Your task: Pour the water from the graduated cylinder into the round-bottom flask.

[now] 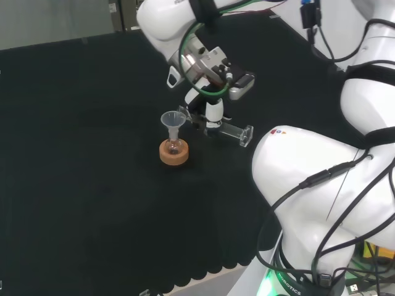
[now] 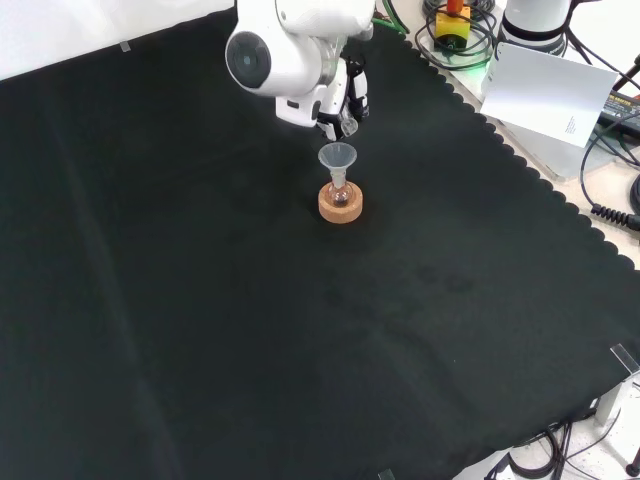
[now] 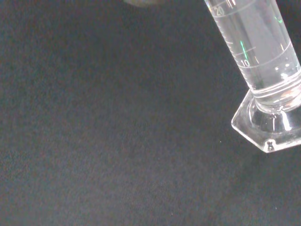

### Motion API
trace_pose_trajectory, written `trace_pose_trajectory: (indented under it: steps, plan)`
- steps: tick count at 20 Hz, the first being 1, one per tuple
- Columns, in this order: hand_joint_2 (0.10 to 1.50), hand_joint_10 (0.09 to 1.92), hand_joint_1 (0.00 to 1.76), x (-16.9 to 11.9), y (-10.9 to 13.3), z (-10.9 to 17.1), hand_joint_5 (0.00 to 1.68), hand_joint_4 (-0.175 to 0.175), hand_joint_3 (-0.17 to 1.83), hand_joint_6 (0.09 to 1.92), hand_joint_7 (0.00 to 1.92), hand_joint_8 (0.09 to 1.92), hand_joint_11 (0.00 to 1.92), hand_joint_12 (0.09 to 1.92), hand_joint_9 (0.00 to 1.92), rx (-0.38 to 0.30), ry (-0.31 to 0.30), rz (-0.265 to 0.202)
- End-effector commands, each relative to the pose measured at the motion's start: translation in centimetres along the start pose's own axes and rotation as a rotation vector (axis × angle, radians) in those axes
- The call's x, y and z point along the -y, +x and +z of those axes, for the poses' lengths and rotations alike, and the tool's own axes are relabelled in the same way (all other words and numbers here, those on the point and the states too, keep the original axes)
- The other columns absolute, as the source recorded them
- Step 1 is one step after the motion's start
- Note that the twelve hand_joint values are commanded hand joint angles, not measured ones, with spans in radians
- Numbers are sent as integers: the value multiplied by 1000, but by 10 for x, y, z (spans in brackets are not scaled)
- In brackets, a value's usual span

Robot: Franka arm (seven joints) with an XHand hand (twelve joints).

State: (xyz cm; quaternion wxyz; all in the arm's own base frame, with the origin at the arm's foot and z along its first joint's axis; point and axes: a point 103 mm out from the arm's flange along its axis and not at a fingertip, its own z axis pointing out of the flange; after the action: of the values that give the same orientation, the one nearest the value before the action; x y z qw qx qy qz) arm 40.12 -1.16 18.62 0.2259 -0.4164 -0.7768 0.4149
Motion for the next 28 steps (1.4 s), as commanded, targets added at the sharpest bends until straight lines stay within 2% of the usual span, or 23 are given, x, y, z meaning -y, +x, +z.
trace_pose_trajectory:
  steps: [1,10,28]
  plan:
    - [1118,87,1135,-4,-1,-9,1001,-127,-9,985,1259,330,1375,702,1485,-2,107,65]
    - [1118,87,1136,3,-12,-11,1002,-129,-9,984,1269,327,1375,698,1492,-9,144,86]
    - [1118,87,1138,3,-5,-17,1002,-134,-9,984,1277,319,1377,693,1496,31,219,99]
